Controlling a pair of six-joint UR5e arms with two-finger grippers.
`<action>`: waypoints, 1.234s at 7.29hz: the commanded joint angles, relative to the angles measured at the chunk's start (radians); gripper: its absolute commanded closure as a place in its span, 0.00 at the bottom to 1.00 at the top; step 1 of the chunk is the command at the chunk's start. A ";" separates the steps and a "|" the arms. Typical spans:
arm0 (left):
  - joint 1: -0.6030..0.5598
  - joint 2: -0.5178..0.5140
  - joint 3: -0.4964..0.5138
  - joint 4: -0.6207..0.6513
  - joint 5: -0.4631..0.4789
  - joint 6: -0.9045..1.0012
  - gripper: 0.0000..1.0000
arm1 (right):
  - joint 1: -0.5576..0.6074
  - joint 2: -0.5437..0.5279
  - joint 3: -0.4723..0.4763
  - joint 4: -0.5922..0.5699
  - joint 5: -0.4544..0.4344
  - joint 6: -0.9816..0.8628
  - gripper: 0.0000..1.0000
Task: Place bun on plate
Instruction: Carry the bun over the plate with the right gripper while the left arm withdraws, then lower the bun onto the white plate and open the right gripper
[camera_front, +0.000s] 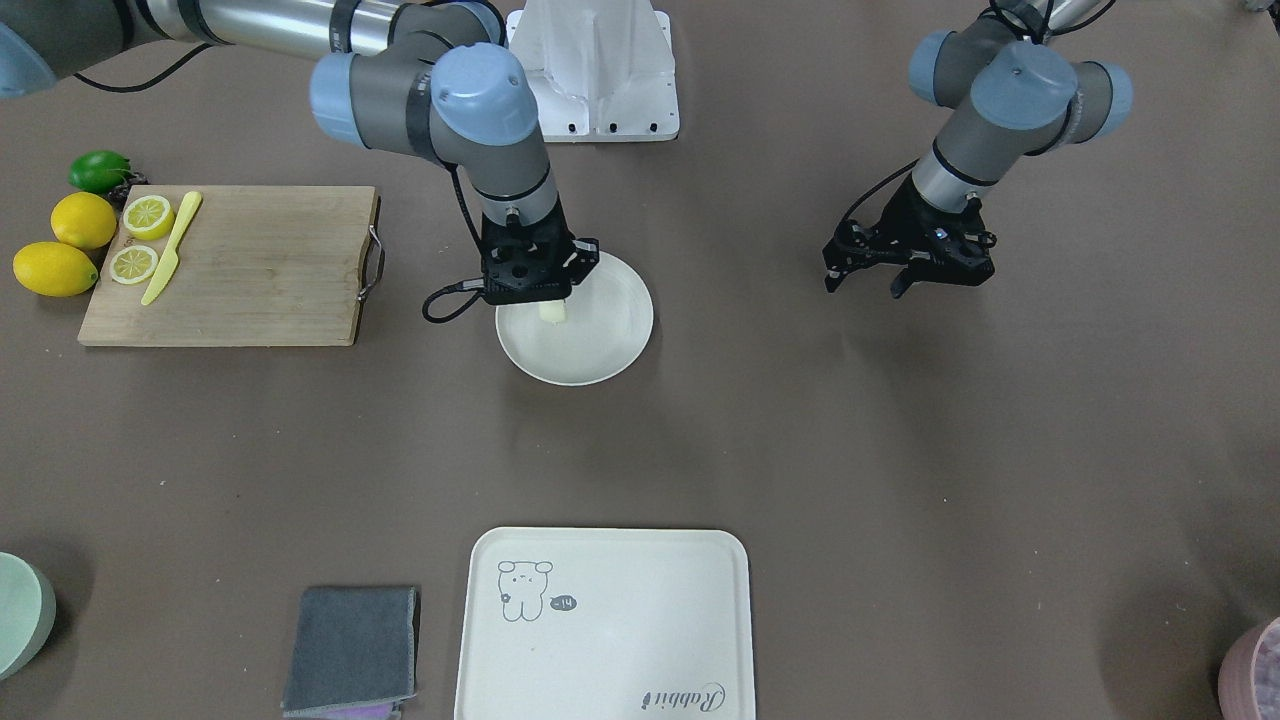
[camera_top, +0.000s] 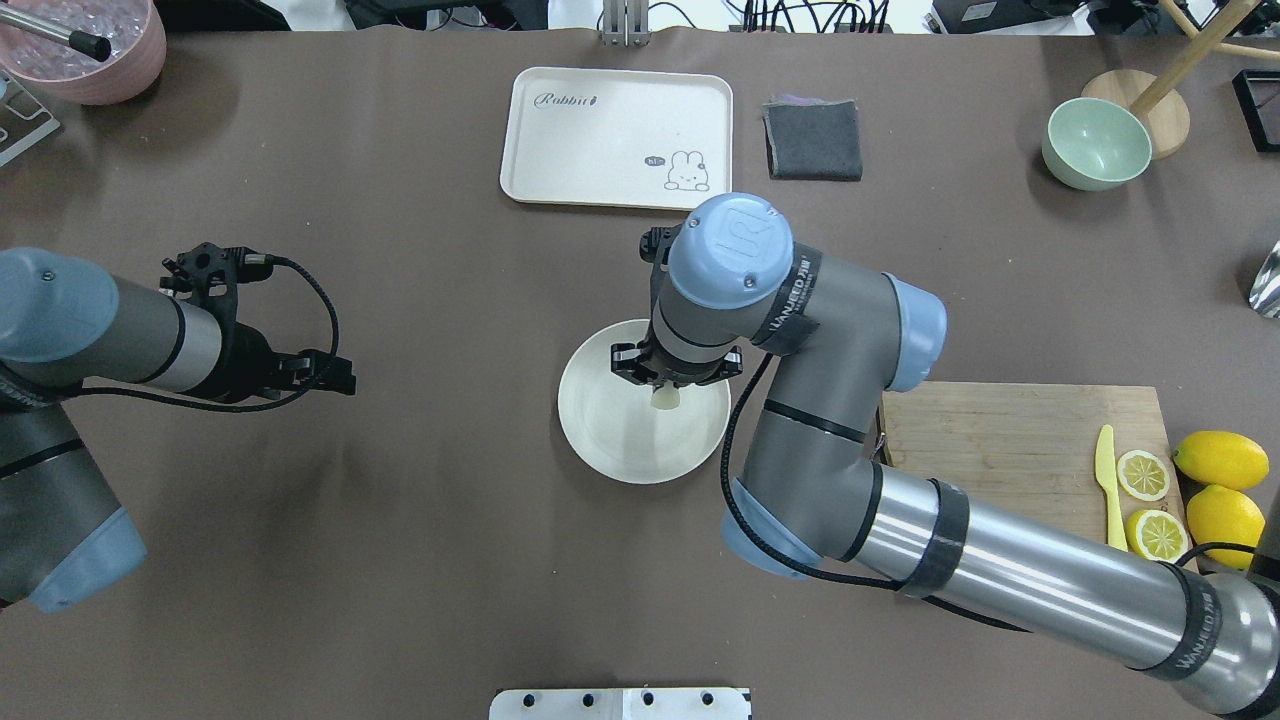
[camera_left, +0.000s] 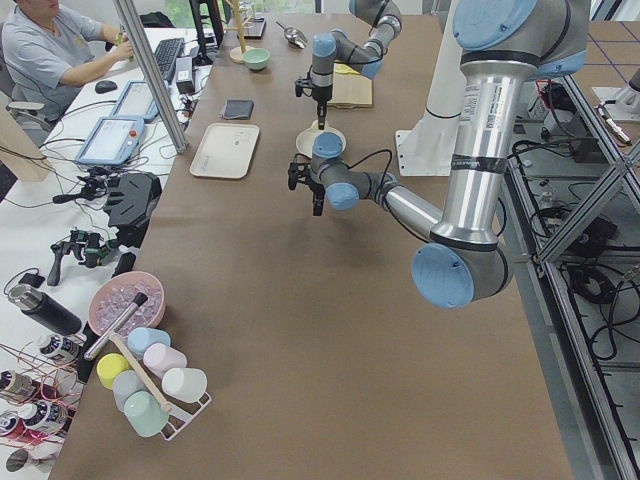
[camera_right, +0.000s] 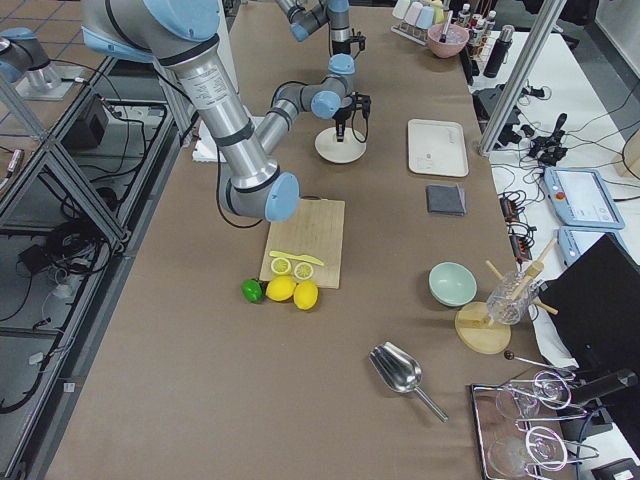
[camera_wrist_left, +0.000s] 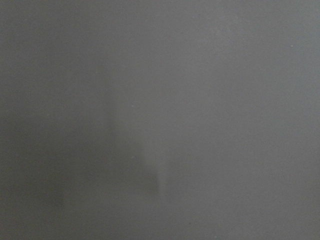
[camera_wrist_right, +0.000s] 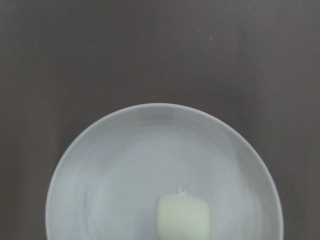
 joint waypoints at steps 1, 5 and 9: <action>-0.024 0.024 0.009 -0.027 -0.023 0.037 0.03 | -0.030 0.009 -0.060 0.050 -0.017 0.005 0.64; -0.024 0.013 0.024 -0.029 -0.023 0.040 0.03 | -0.051 0.004 -0.094 0.072 -0.038 0.025 0.46; -0.044 0.014 0.026 -0.029 -0.026 0.038 0.03 | -0.036 0.006 -0.082 0.072 -0.029 0.014 0.00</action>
